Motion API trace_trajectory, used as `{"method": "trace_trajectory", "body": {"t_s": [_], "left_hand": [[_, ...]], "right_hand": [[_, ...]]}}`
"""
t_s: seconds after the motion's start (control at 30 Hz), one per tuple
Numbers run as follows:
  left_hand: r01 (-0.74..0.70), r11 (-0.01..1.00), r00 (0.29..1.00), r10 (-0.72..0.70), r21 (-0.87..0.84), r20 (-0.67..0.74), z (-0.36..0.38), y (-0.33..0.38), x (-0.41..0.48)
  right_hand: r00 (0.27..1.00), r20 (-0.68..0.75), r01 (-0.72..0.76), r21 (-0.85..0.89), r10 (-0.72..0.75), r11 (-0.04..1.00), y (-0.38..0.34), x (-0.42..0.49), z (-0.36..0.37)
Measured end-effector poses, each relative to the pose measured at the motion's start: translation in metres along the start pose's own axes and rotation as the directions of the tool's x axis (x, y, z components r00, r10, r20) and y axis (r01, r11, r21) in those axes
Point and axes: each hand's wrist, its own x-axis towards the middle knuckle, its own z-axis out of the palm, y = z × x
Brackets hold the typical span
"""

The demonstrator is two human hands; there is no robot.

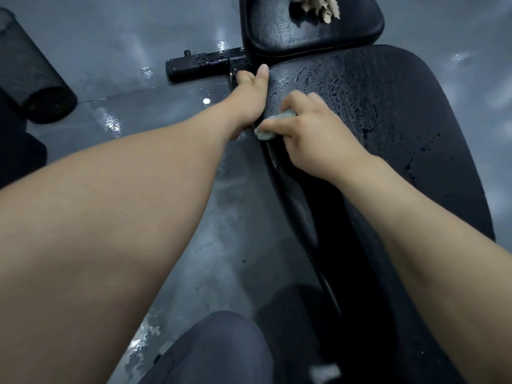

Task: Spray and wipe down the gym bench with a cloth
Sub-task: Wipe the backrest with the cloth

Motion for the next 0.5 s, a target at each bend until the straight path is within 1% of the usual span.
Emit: {"method": "trace_trajectory", "body": {"t_s": [0.13, 0.27, 0.33, 0.4, 0.5], "left_hand": [[-0.006, 1.000, 1.000, 0.006, 0.027, -0.025, 0.002, 0.003, -0.003], [0.017, 0.999, 0.997, -0.014, 0.037, -0.071, 0.003, 0.005, -0.006], [0.025, 0.998, 0.995, -0.020, 0.051, -0.102, 0.006, 0.008, -0.009], [0.035, 0.998, 0.989, -0.027, 0.056, -0.146, 0.009, 0.013, -0.014], [0.085, 0.995, 0.981, -0.075, 0.046, -0.178, 0.010, 0.015, -0.016]], "right_hand": [[0.997, 0.061, 0.038, 0.032, -0.040, 0.999, 0.005, -0.017, -0.004], [0.976, 0.212, 0.031, 0.099, -0.051, 0.995, 0.002, -0.049, -0.020], [0.964, 0.265, 0.007, 0.116, -0.038, 0.993, 0.004, -0.059, -0.025], [0.959, 0.281, -0.021, 0.142, -0.020, 0.990, 0.005, -0.063, -0.028], [0.968, 0.243, 0.022, 0.142, -0.057, 0.990, -0.002, -0.055, -0.026]]}}
